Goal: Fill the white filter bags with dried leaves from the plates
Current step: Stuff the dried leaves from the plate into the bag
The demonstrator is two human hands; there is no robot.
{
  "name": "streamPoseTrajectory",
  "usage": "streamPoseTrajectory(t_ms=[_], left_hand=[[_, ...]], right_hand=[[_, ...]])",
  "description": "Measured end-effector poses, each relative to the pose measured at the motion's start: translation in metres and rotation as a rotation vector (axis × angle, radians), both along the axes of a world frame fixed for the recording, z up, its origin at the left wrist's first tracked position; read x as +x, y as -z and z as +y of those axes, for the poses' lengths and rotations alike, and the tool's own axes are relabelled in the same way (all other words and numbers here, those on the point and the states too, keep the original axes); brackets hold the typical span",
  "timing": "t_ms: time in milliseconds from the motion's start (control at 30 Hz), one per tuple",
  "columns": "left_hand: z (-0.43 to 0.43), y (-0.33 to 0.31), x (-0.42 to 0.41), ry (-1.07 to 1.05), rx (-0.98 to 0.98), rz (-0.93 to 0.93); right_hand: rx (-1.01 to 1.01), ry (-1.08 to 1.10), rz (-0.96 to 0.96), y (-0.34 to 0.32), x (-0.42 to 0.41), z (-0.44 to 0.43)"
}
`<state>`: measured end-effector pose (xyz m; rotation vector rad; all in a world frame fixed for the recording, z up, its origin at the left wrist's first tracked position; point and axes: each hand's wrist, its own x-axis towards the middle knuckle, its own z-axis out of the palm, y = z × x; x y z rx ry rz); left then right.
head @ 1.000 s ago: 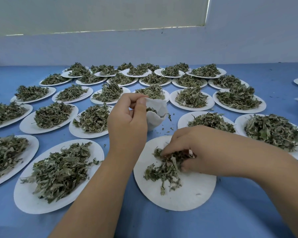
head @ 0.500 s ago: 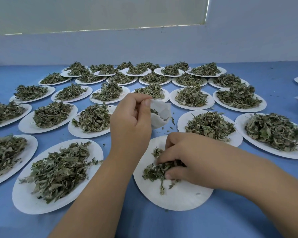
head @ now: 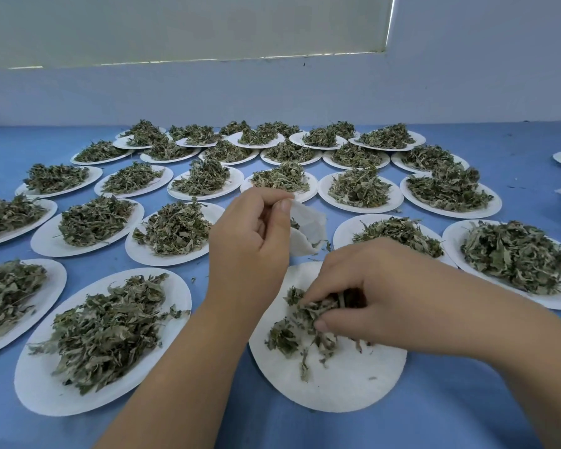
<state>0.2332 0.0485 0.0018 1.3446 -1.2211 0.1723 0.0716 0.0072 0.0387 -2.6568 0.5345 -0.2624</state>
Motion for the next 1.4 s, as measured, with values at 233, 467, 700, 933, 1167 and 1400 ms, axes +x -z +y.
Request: streamPoseTrajectory(t_ms=[233, 467, 700, 933, 1167, 1400], left_hand=[[-0.001, 0.001, -0.004, 0.13, 0.039, 0.065], [-0.001, 0.001, -0.006, 0.144, 0.041, 0.026], [-0.001, 0.005, -0.011, 0.194, 0.08, -0.047], [-0.001, 0.006, -0.015, 0.181, 0.09, -0.099], [-0.001, 0.005, -0.017, 0.172, 0.082, -0.136], [0.0, 0.004, -0.018, 0.175, 0.088, -0.144]], right_hand=[[0.352, 0.015, -0.247, -0.022, -0.014, -0.007], [0.25, 0.279, -0.369, -0.019, -0.008, -0.007], [0.048, 0.452, -0.23, -0.011, -0.001, -0.005], [-0.218, 0.515, -0.05, -0.007, 0.006, -0.001], [-0.338, 0.507, 0.034, -0.006, 0.01, 0.001], [-0.321, 0.495, 0.004, -0.004, 0.011, 0.001]])
